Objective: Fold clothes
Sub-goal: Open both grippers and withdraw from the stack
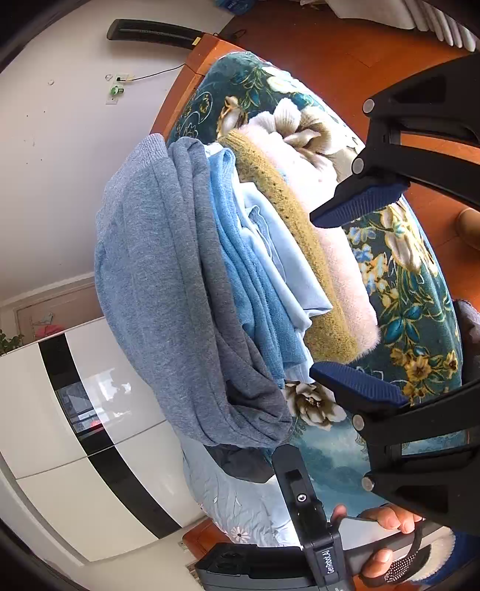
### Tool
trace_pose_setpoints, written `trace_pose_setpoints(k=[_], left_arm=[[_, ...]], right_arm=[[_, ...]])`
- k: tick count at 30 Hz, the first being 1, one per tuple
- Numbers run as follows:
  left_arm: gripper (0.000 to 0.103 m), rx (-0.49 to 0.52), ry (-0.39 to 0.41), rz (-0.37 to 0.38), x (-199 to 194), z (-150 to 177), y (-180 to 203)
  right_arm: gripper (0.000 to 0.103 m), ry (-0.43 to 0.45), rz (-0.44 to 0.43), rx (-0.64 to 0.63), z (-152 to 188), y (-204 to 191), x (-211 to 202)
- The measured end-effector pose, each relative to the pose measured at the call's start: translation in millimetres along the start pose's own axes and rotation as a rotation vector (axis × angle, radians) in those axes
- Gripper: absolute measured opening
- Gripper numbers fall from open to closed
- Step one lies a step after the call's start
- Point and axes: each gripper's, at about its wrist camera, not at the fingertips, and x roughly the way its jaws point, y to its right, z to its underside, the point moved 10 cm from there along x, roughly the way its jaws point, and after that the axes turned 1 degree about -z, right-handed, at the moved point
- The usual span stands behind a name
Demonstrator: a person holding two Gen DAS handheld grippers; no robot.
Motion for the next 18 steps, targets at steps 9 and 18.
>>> trace_pose_setpoints(k=[9,18], left_arm=[[0.103,-0.004,-0.013,-0.018,-7,17,-11],[0.103,0.027,0.003,-0.041,-16,24,-17]], right_arm=[[0.076,0.047,0.019,0.053,11,-9,-4],[0.101,0.075,0.020,0.059,18,-26,-4]])
